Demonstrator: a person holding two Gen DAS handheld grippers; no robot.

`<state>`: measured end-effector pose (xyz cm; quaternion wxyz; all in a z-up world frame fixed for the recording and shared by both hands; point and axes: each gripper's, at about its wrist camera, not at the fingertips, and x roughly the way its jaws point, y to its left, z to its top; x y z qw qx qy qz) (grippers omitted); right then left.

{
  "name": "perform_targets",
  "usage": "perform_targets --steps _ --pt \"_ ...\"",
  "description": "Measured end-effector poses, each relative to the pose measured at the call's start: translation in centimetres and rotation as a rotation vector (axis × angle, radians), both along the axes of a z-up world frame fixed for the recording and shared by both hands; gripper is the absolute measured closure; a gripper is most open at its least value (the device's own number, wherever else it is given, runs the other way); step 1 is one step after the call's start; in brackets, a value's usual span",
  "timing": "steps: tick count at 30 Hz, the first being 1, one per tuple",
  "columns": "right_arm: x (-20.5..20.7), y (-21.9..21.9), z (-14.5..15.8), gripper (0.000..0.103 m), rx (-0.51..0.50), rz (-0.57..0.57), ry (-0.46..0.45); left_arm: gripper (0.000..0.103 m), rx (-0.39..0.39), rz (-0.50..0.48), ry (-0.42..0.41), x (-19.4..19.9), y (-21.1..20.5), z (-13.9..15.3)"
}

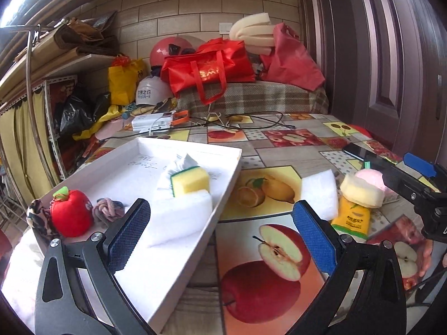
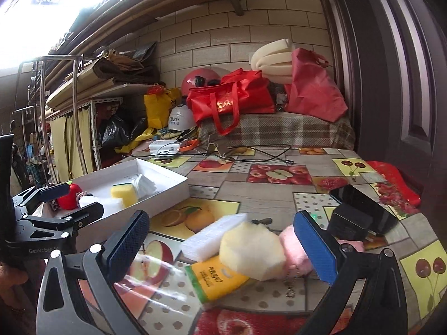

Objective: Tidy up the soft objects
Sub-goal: 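Move both tools back toward the remaining soft items on the table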

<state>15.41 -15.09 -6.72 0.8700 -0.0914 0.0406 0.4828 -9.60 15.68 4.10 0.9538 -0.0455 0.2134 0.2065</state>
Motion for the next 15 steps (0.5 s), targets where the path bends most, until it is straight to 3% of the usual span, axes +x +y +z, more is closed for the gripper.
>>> perform_targets --steps 5,12,15 --pt "2.6 -2.5 0.2 0.0 -0.055 -0.064 -0.005 0.0 -0.026 -0.107 0.066 2.3 -2.6 -0.4" --pt "8.1 -5.4 0.3 0.0 -0.171 0.019 0.101 0.001 0.018 -0.361 0.13 3.8 -6.5 -0.8" --pt "10.5 -5.6 -0.3 0.0 -0.249 0.042 0.167 0.003 -0.038 -0.456 0.19 5.1 -7.2 -1.3"
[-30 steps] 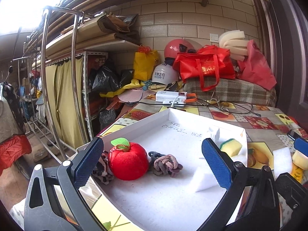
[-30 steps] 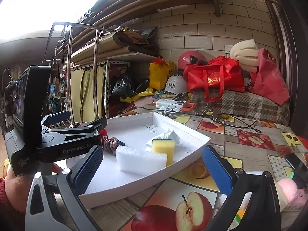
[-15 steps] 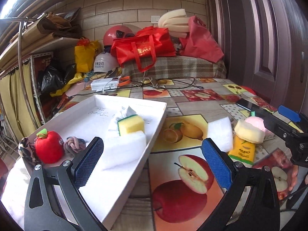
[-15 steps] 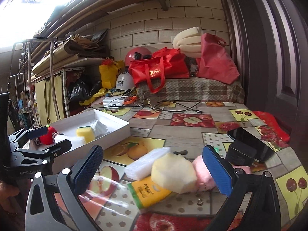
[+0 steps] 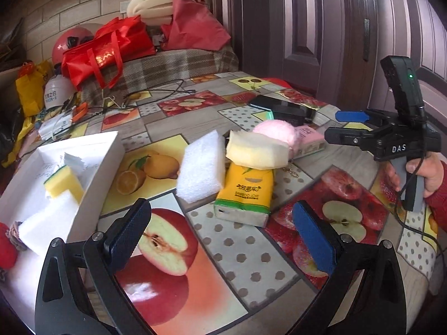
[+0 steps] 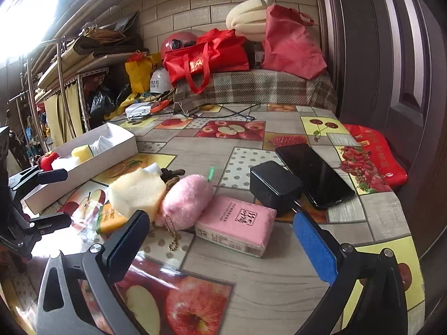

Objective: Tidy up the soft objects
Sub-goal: 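Move both tools back toward the remaining soft items on the table, then grasp the yellow BAMBOO LOVE tissue pack with left tool while right tool grasps the pink tissue pack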

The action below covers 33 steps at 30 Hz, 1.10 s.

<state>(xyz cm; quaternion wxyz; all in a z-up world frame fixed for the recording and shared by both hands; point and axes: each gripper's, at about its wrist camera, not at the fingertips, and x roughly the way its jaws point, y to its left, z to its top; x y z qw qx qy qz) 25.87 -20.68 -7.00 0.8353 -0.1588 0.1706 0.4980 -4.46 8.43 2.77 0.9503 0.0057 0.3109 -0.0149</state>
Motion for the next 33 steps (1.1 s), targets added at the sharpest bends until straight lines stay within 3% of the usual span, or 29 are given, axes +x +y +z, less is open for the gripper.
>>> perform_targets --steps 6,13,16,17,18,19,27,33 --pt "2.3 1.8 -1.1 0.004 -0.143 0.04 0.053 0.018 -0.052 -0.059 0.141 2.6 -1.1 -1.6" --pt "2.6 5.6 -2.5 0.014 -0.304 0.066 0.008 0.02 -0.06 -0.066 0.221 5.5 -2.1 -2.5" --pt "2.5 6.0 -2.6 0.018 -0.32 0.065 -0.009 0.034 -0.04 -0.037 0.229 6.5 -2.3 -2.6" --pt "2.5 5.9 -2.6 0.019 -0.317 0.065 -0.009 0.039 -0.038 -0.027 0.229 6.6 -2.1 -2.6" --pt "2.6 5.8 -2.5 0.02 -0.314 0.059 -0.012 0.05 -0.034 -0.015 0.225 6.6 -2.0 -2.6" --pt "2.6 5.8 -2.4 0.02 -0.311 0.051 -0.016 0.052 -0.036 -0.011 0.22 6.5 -1.9 -2.5" --pt "2.8 3.7 -1.1 0.021 -0.207 -0.058 -0.039 0.053 -0.04 0.019 0.144 4.8 -1.2 -1.5" --pt "1.0 -1.5 0.9 0.021 0.05 -0.135 -0.076 0.053 -0.027 0.126 -0.077 1.2 -0.4 0.8"
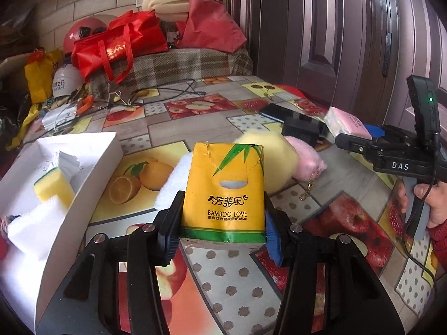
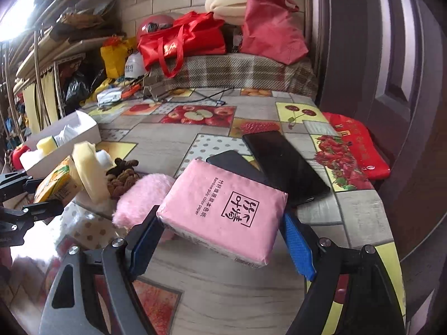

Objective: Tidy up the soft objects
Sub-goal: 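Grasp the yellow BAMBOO LOVE tissue pack with left tool while right tool grasps the pink tissue pack, then carry the yellow pack in left tool and pink pack in right tool over the box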

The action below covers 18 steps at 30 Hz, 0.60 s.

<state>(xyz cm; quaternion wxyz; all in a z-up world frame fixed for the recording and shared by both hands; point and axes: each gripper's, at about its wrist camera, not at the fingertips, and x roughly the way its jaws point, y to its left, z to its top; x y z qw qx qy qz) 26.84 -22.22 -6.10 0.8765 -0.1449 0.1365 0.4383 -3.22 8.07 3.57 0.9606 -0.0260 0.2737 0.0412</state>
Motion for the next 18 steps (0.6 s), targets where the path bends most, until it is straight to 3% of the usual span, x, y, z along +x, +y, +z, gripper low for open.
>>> perform_targets --steps 3,5,10,18 --pt "-2.1 -1.2 0.2 0.021 0.064 -0.007 -0.041 0.053 0.04 0.028 -0.128 -2.3 -0.3 1.1" --pt "-3.4 -1.3 0.1 0.021 0.084 0.006 -0.05 0.053 0.087 0.033 -0.152 -3.1 -0.8 1.3" --pt "-6.6 -0.4 -0.2 0.021 0.084 0.072 -0.104 0.053 0.091 0.04 -0.152 -4.3 0.0 1.3" --pt "-9.6 1.6 -0.8 0.021 0.062 0.164 -0.114 0.053 0.061 0.109 -0.15 -6.0 1.8 1.2"
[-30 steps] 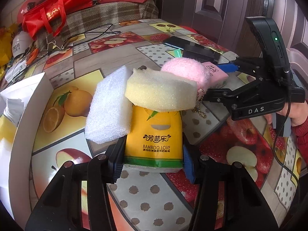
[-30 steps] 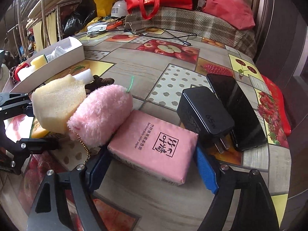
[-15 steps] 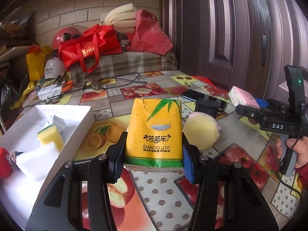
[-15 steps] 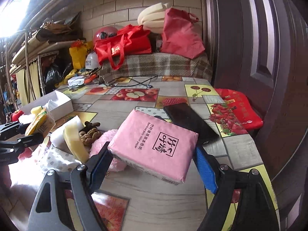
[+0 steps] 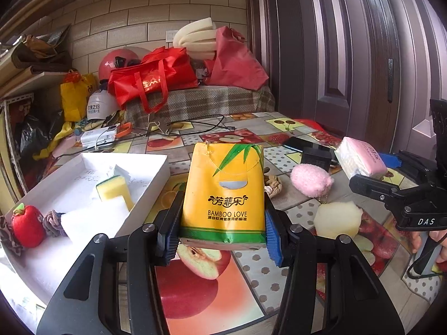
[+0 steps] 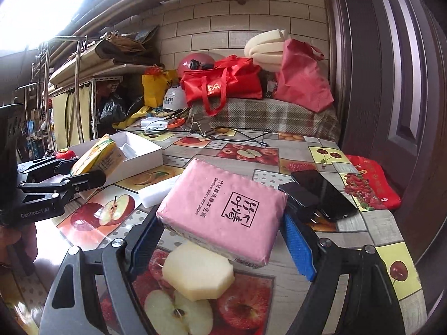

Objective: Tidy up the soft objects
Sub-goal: 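Carry the yellow pack in left tool and pink pack in right tool over the box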

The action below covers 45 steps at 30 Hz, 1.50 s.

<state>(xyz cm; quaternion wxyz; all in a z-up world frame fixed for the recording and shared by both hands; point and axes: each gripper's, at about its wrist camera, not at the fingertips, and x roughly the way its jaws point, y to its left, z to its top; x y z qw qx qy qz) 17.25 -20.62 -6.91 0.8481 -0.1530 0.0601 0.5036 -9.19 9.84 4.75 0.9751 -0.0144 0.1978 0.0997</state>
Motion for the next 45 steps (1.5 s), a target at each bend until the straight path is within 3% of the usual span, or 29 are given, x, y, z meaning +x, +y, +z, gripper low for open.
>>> perform_targets --steps 17,22,32,45 --pt "-3.8 7.0 -0.9 0.021 -0.053 0.138 -0.005 0.053 0.002 0.061 -0.007 -1.3 2.5 -0.1" --pt "-5.9 9.3 -1.2 0.021 -0.056 0.18 -0.035 0.053 0.014 0.141 -0.017 -3.2 4.9 -0.1" --pt "-9.1 15.0 -1.6 0.021 -0.08 0.274 -0.042 0.052 -0.025 0.412 -0.014 -6.7 13.3 -0.6" --pt "-14.1 21.7 -2.6 0.021 -0.16 0.399 -0.051 0.052 -0.089 0.578 0.004 -6.3 20.0 -1.2"
